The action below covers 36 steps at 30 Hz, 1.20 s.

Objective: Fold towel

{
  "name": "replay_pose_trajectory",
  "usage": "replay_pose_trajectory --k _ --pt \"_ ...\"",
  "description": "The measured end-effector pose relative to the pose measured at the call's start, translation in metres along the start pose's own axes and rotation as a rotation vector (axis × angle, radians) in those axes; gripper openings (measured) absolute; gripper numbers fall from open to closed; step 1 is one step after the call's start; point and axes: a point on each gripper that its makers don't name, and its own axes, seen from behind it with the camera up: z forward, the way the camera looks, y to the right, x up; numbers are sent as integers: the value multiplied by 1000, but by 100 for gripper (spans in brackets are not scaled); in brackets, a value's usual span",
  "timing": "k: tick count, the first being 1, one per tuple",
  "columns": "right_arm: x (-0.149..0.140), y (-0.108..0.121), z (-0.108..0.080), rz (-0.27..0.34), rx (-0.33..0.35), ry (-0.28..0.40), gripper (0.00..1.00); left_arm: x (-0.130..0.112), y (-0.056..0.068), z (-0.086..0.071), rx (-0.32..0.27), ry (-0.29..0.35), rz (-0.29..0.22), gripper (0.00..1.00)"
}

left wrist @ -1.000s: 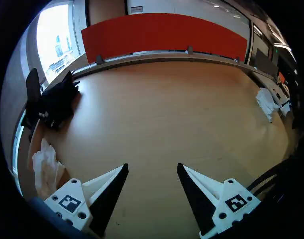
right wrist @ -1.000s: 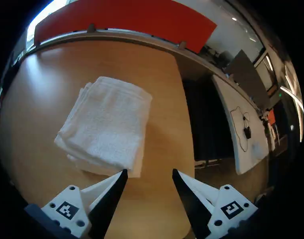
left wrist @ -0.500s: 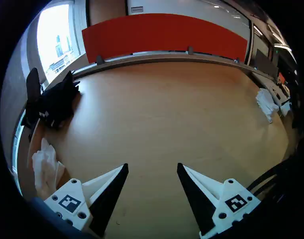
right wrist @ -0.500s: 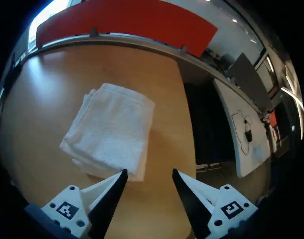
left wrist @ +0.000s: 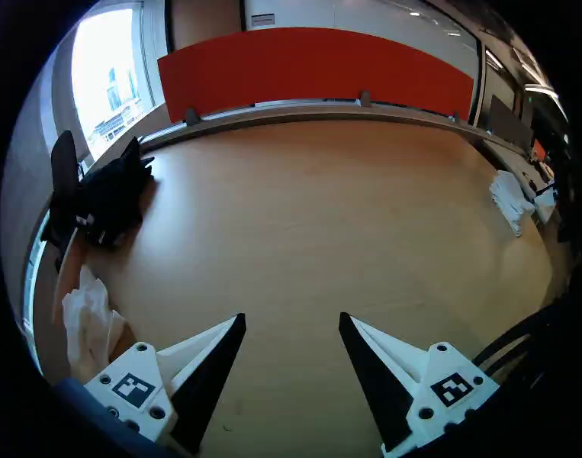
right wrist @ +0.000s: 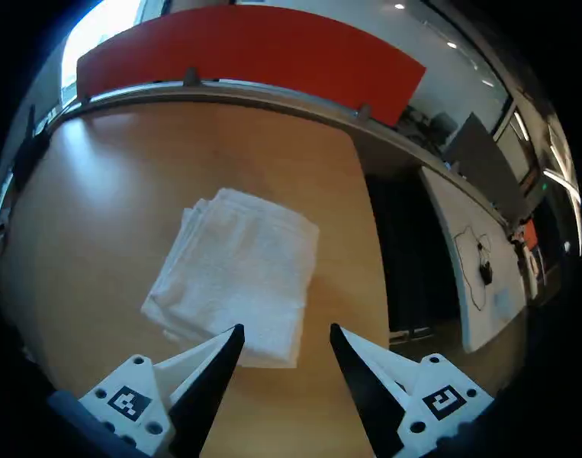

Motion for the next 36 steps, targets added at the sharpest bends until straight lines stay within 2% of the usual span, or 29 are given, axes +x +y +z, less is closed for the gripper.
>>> replay_pose_trajectory --k 8,21,28,36 --pt "17 -39 7 -12 61 26 86 -1 -3 -2 5 3 -5 91" --pt "36 -96 18 -37 143 47 86 -10 -14 -8 23 1 -24 91" --pt "36 -106 21 -38 156 45 85 -14 -18 -11 30 -1 -33 91" --pt "26 -107 23 -22 158 35 76 -18 -19 -12 31 -5 -36 91"
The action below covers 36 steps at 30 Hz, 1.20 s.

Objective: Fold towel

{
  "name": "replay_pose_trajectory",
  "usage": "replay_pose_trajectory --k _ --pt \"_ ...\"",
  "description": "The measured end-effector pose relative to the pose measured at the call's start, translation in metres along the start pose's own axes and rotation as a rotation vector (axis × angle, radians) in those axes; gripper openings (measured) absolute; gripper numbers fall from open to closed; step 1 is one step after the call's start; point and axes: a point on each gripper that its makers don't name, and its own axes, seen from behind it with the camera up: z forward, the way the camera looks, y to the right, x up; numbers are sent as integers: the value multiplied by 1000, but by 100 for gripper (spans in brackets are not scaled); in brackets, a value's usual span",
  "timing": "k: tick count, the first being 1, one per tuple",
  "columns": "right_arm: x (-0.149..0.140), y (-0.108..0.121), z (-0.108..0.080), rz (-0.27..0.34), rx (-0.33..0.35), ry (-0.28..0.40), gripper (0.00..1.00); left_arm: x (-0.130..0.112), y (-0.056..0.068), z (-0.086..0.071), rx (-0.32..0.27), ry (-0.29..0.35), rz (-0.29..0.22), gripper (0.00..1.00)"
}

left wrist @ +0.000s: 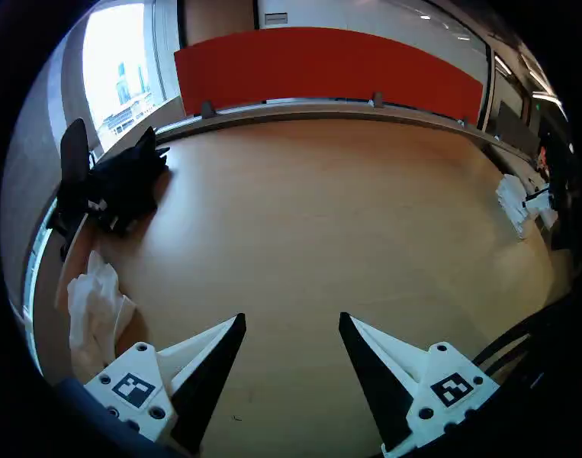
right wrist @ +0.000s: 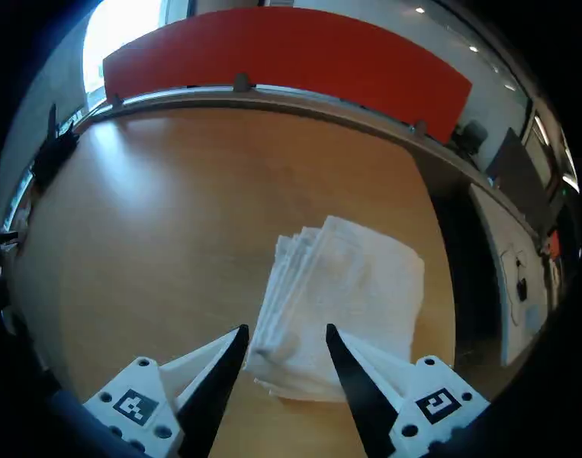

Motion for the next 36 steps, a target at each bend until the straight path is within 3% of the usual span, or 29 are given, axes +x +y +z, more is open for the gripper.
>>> replay_pose_trajectory --k 7,29,36 --pt "-9 -3 2 -21 -1 -12 68 -1 0 0 -1 -4 2 91" --pt "-14 -14 2 23 53 -12 18 0 2 0 -4 -2 8 90" --pt "-16 -13 -2 16 57 -10 12 2 3 1 -6 -1 10 91"
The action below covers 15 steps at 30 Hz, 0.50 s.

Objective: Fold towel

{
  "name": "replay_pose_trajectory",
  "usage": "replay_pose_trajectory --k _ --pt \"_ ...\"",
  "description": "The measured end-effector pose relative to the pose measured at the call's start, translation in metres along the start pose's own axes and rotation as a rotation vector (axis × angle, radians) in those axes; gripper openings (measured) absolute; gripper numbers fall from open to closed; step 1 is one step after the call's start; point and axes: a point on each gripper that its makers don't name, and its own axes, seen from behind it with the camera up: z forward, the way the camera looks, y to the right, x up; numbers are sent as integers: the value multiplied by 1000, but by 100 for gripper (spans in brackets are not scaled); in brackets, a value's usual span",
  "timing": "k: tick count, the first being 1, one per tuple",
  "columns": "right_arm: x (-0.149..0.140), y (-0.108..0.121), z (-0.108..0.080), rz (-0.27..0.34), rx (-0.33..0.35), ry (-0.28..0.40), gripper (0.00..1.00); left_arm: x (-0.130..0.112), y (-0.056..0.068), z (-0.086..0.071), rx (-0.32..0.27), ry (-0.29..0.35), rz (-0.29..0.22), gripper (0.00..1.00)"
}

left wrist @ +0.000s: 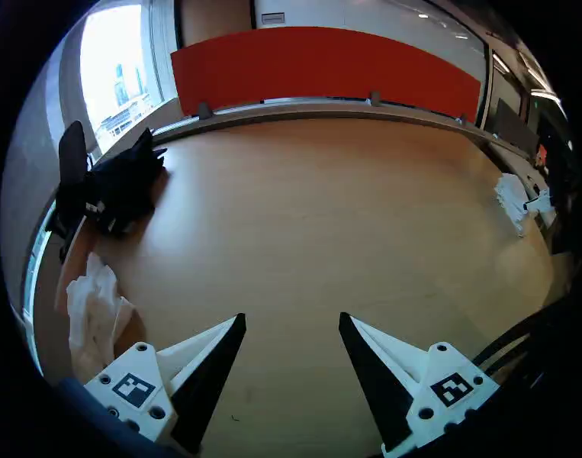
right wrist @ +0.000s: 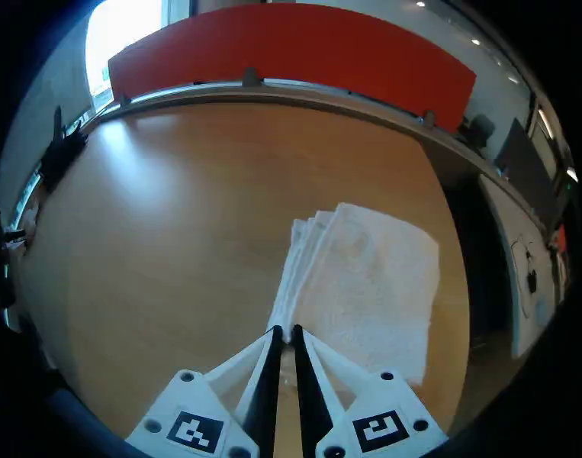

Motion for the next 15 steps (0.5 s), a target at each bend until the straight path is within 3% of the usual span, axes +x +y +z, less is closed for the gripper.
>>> replay_pose_trajectory --k 15 --pt "-12 -4 -8 -29 19 -19 12 3 3 2 -5 3 10 91"
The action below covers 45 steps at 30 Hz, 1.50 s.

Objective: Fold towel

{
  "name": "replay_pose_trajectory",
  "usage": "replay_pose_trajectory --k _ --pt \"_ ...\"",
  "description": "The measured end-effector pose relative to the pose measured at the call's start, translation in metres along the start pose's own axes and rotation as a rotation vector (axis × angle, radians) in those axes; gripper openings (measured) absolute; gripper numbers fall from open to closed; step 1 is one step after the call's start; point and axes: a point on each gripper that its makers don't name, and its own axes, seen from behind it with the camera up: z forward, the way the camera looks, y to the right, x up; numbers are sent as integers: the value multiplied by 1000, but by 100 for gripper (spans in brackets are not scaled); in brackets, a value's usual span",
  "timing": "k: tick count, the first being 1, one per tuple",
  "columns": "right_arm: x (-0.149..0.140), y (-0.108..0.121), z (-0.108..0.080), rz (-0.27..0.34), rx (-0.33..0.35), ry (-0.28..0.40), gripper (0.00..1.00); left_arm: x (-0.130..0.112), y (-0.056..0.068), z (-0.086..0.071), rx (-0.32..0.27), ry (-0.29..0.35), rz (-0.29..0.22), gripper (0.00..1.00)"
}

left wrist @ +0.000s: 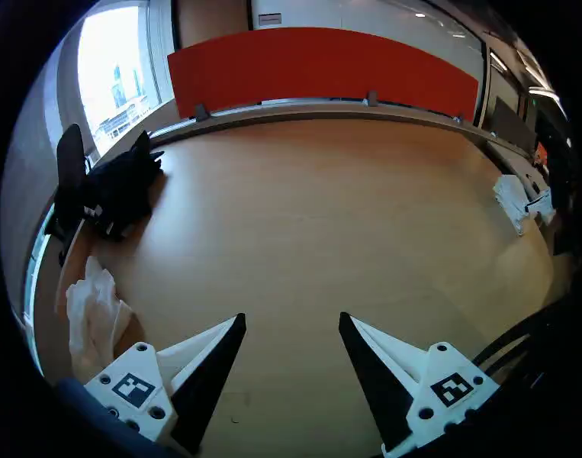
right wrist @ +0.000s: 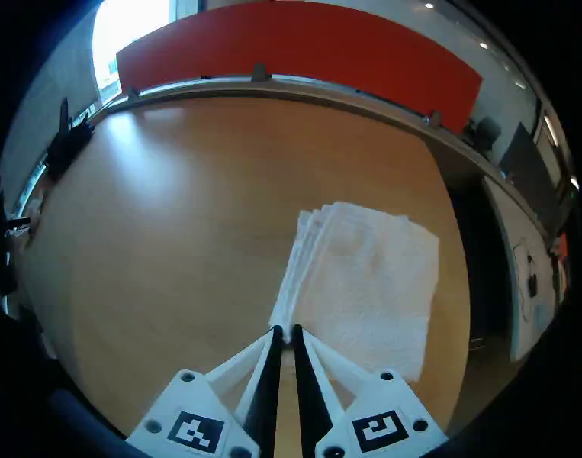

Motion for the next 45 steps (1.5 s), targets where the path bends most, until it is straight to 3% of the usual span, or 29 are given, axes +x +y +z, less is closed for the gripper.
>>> replay_pose_trajectory --k 8,11,15,21,27,32,45 --pt "1 1 1 3 -1 1 16 1 0 1 2 1 -1 91" --pt "2 -1 1 -4 1 6 29 1 -1 0 2 1 -4 91" --pt "2 -3 0 -16 -1 14 69 0 -2 1 4 -1 -5 91" --pt "2 -1 0 -22 -10 13 88 1 -1 2 3 -1 -4 91" --pt "5 2 -2 0 -17 27 89 2 -2 2 3 2 -5 90" --pt "9 4 -4 26 -24 45 100 3 -2 1 4 4 -7 90" --pt "12 10 -9 63 -48 71 100 6 -2 0 4 12 -9 91"
